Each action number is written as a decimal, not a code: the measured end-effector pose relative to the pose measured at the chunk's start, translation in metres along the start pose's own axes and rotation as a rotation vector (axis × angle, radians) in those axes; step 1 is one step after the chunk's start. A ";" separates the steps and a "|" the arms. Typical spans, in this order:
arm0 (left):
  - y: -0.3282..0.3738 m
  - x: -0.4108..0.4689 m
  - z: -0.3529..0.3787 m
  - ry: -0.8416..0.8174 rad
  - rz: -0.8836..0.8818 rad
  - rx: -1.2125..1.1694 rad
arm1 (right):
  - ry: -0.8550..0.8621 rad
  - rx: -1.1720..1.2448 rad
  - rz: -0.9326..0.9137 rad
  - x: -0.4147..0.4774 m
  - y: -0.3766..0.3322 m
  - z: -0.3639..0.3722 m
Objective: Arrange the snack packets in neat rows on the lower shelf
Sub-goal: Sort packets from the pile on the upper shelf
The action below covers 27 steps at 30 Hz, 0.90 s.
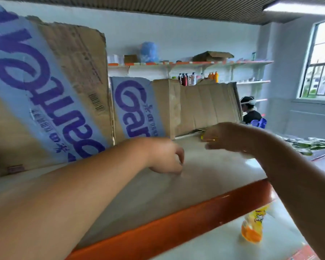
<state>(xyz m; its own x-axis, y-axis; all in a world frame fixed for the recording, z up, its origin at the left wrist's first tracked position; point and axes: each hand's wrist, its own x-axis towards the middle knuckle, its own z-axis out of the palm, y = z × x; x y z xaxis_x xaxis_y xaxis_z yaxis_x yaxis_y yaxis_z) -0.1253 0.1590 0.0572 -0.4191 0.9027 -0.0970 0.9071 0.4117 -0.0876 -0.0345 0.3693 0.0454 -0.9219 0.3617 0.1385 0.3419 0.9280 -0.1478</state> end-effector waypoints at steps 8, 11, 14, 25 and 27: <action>-0.002 0.034 0.019 0.118 0.001 -0.143 | -0.073 -0.017 0.190 0.073 0.051 -0.028; -0.008 0.027 0.027 0.169 0.029 -0.181 | -0.085 0.044 0.233 0.088 0.059 -0.016; -0.009 0.026 0.028 0.190 0.048 -0.154 | -0.165 -0.026 0.226 0.091 0.061 0.003; -0.008 0.031 0.030 0.194 0.038 -0.155 | -0.359 -0.224 -0.030 0.061 0.012 -0.011; -0.009 0.032 0.031 0.255 0.025 -0.174 | -0.374 -0.260 -0.118 0.052 -0.001 -0.017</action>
<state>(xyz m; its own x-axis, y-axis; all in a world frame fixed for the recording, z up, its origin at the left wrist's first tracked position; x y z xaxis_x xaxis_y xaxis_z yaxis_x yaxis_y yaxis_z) -0.1479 0.1801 0.0241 -0.3929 0.9061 0.1571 0.9194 0.3840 0.0847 -0.0796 0.3890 0.0692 -0.9432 0.2402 -0.2294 0.2215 0.9696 0.1043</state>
